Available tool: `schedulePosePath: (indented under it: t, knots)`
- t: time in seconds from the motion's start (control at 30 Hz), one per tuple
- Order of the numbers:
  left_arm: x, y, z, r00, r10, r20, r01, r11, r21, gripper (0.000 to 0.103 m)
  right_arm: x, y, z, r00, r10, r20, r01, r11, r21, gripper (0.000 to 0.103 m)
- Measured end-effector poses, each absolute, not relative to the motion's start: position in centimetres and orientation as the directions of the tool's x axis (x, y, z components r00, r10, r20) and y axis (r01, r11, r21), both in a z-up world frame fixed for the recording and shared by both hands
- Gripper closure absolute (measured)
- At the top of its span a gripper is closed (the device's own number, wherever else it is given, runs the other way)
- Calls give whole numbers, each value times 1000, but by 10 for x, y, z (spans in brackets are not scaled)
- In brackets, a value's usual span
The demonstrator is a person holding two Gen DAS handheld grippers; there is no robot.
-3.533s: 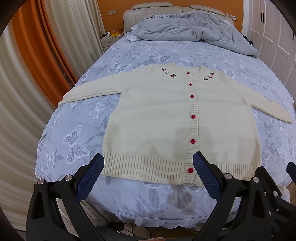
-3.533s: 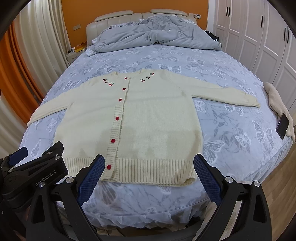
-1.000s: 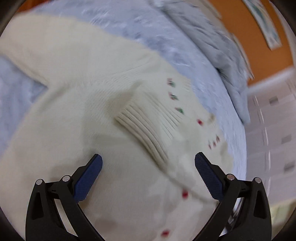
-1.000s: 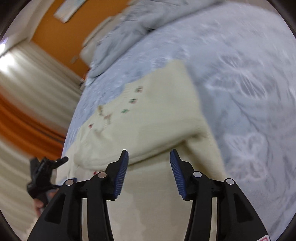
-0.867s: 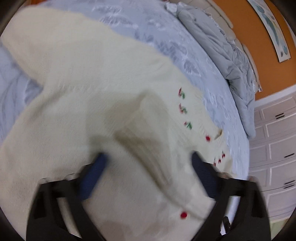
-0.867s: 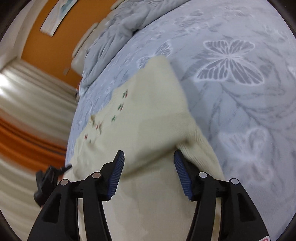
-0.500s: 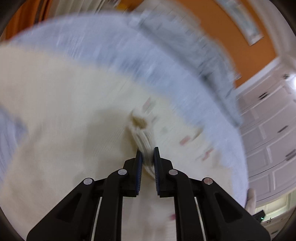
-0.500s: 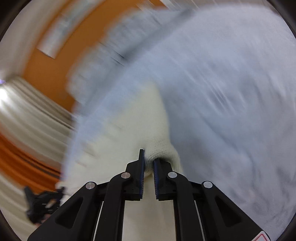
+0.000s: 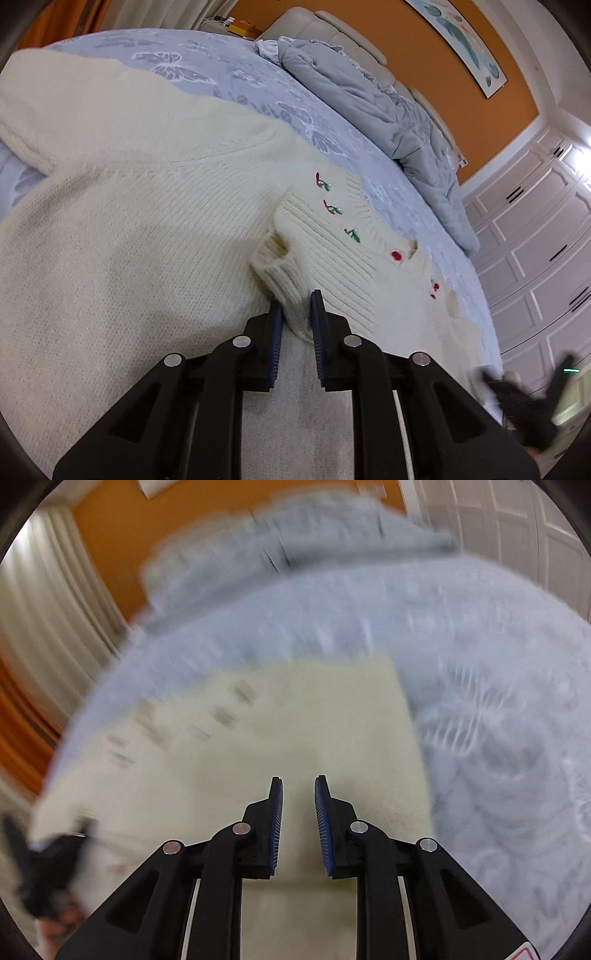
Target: Fold small clothes
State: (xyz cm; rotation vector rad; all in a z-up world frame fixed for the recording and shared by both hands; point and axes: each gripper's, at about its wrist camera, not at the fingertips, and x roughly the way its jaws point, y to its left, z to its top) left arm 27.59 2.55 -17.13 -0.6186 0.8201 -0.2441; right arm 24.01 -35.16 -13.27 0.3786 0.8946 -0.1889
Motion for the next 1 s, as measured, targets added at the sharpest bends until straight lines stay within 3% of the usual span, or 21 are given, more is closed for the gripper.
schedulePosePath:
  t: [0.1,0.17,0.23,0.27,0.33,0.4,0.47,0.53,0.57,0.6,0.67,0.8,0.83,0.9,0.97,1.0]
  knots:
    - [277,25,-173,671,-434,-601,-24,797,-603,87,237,-357,-129,638,-11,-770,326,910,257,91]
    - [275,26,-174,675,-438,-593,-20,793,-609,87,222,-352,-110,707,5,-708,296,906,303,91]
    - [275,29,-177,678,-449,-582,-17,782,-623,87,220,-349,-117,683,-34,-730,314,916,251,88]
    - [274,29,-177,678,-450,-582,-17,781,-624,87,224,-351,-138,621,-53,-782,336,920,204,94]
    - [274,29,-176,675,-450,-585,-18,783,-622,87,220,-351,-142,641,-68,-764,324,927,189,94]
    - [275,35,-174,654,-480,-585,-27,758,-652,87,215,-338,-122,611,-71,-789,334,926,174,83]
    - [274,52,-165,610,-516,-601,-59,727,-684,84,198,-323,-105,628,7,-778,278,932,233,81]
    - [262,91,-151,651,-493,-578,-137,672,-727,53,176,-303,-95,631,27,-775,208,957,203,76]
    - [256,108,-146,680,-472,-562,-163,649,-743,27,159,-292,-92,629,21,-777,174,971,167,71]
    - [248,140,-135,732,-409,-544,-212,623,-753,14,143,-285,-93,626,18,-779,151,978,143,70]
    - [241,196,-119,790,-280,-546,-299,601,-741,9,115,-272,-98,607,18,-794,126,985,118,66]
    - [248,309,-116,766,-21,-642,-525,557,-644,7,69,-261,-116,548,95,-831,152,966,210,57]
    - [253,331,-124,735,12,-678,-582,524,-622,7,61,-259,-123,538,109,-836,162,960,229,50]
    - [264,367,-144,644,48,-763,-695,454,-558,8,50,-253,-133,539,99,-837,164,962,219,48]
    - [272,378,-146,645,59,-762,-696,457,-554,8,51,-243,-136,552,65,-831,122,980,157,37]
    - [279,376,-140,628,92,-773,-706,485,-516,23,50,-237,-136,554,55,-830,107,985,137,33]
